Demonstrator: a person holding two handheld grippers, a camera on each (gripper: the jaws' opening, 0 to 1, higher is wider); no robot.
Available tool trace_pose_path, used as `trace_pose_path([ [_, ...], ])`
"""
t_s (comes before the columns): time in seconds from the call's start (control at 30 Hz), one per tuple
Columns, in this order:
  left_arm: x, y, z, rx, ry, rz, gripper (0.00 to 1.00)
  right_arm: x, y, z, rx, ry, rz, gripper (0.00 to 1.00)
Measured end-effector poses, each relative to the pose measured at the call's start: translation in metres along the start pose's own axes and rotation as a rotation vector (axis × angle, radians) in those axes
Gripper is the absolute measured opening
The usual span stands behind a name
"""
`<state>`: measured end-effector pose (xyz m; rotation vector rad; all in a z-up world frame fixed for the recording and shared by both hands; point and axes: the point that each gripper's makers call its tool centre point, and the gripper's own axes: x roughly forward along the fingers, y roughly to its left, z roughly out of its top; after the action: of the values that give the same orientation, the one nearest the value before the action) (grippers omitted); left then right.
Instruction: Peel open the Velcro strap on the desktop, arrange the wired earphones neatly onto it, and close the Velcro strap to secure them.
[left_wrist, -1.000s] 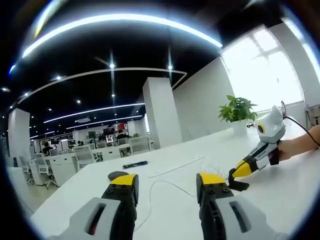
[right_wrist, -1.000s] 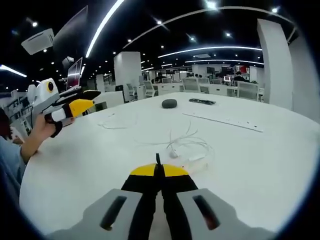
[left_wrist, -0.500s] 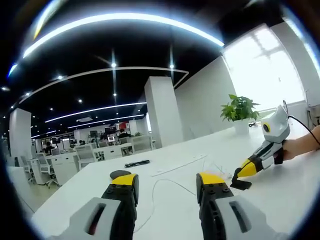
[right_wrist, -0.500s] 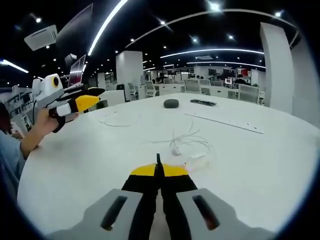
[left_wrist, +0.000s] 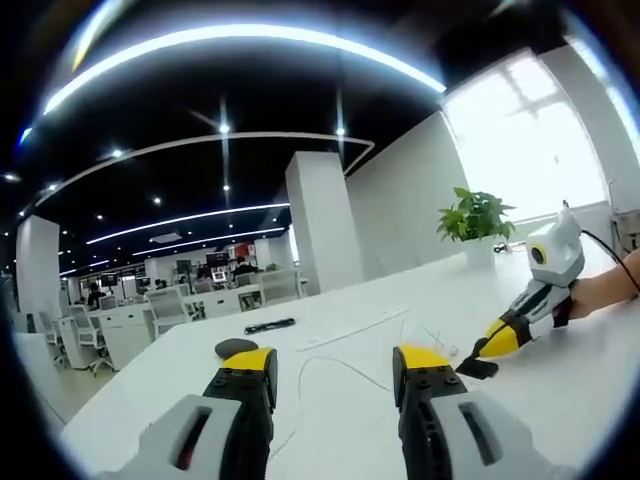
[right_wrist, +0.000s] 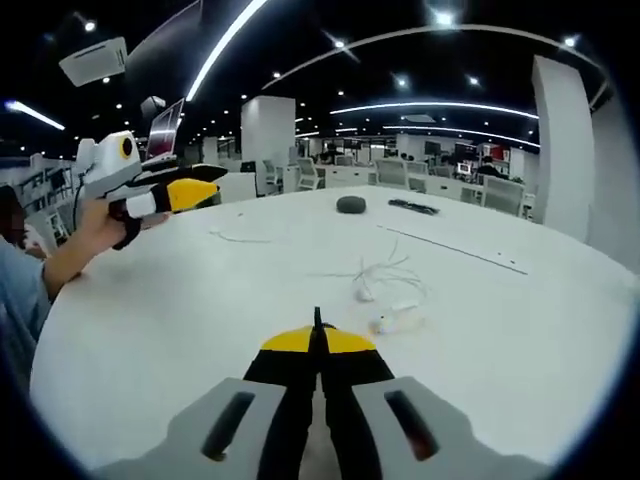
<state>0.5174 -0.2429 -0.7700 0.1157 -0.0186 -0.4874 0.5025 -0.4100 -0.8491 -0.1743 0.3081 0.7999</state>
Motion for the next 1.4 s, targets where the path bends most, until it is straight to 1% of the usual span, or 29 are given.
trace_pose_path([
  [0.13, 0.000, 0.000, -0.001, 0.001, 0.005, -0.001, 0.49, -0.001, 0.003, -0.006, 0.008, 0.002, -0.006, 0.03],
  [0.43, 0.000, 0.000, -0.003, -0.002, 0.008, 0.001, 0.49, -0.008, 0.009, -0.007, 0.004, -0.003, 0.007, 0.03],
  [0.47, 0.000, 0.000, -0.003, -0.001, 0.009, 0.001, 0.49, -0.009, 0.011, -0.007, 0.016, -0.003, 0.018, 0.03],
  [0.5, 0.001, 0.000, -0.003, 0.000, 0.010, 0.001, 0.49, -0.011, 0.013, -0.008, 0.019, -0.005, 0.013, 0.03],
  [0.57, 0.001, 0.001, -0.003, 0.001, 0.010, 0.003, 0.49, -0.012, 0.014, -0.008, 0.001, -0.003, 0.015, 0.03],
  [0.6, 0.001, 0.001, -0.003, 0.002, 0.011, 0.004, 0.49, -0.013, 0.017, -0.007, 0.011, -0.005, 0.026, 0.03],
  [0.63, 0.001, 0.002, -0.004, 0.001, 0.013, 0.005, 0.49, -0.014, 0.017, -0.007, 0.011, -0.005, 0.022, 0.03],
  [0.73, 0.002, 0.002, -0.005, 0.001, 0.016, 0.006, 0.49, -0.019, 0.025, -0.006, -0.008, -0.006, 0.026, 0.03],
  [0.83, 0.002, 0.003, -0.006, 0.000, 0.021, 0.007, 0.49, -0.023, 0.033, -0.007, -0.009, -0.004, 0.035, 0.03],
  [0.9, 0.003, 0.004, -0.006, 0.003, 0.023, 0.009, 0.49, -0.026, 0.034, -0.010, -0.019, 0.001, 0.023, 0.03],
  [0.93, 0.003, 0.004, -0.007, 0.006, 0.026, 0.011, 0.49, -0.027, 0.035, -0.011, -0.018, 0.004, 0.028, 0.03],
  [0.97, 0.003, 0.004, -0.008, 0.006, 0.027, 0.012, 0.49, -0.028, 0.038, -0.011, 0.003, -0.002, 0.040, 0.03],
  [1.03, 0.004, 0.005, -0.009, 0.005, 0.032, 0.013, 0.49, -0.030, 0.037, -0.013, -0.006, -0.003, 0.023, 0.03],
  [1.07, 0.004, 0.006, -0.010, 0.003, 0.034, 0.014, 0.49, -0.031, 0.037, -0.013, -0.008, -0.002, 0.026, 0.03],
  [1.1, 0.004, 0.007, -0.010, 0.001, 0.036, 0.016, 0.49, -0.032, 0.037, -0.013, 0.010, -0.006, 0.028, 0.03],
  [1.23, 0.004, 0.011, -0.011, -0.004, 0.042, 0.026, 0.49, -0.033, 0.035, -0.014, 0.005, -0.004, 0.014, 0.03],
  [1.3, 0.004, 0.013, -0.011, -0.006, 0.042, 0.031, 0.49, -0.034, 0.041, -0.013, 0.023, -0.008, 0.034, 0.03],
  [1.33, 0.004, 0.014, -0.011, -0.007, 0.042, 0.032, 0.49, -0.034, 0.039, -0.014, -0.003, -0.001, 0.014, 0.03],
  [1.37, 0.004, 0.014, -0.011, -0.008, 0.042, 0.033, 0.49, -0.034, 0.040, -0.014, -0.033, 0.005, 0.010, 0.03],
  [1.4, 0.004, 0.015, -0.012, -0.008, 0.043, 0.033, 0.49, -0.034, 0.042, -0.014, -0.028, 0.002, 0.010, 0.03],
])
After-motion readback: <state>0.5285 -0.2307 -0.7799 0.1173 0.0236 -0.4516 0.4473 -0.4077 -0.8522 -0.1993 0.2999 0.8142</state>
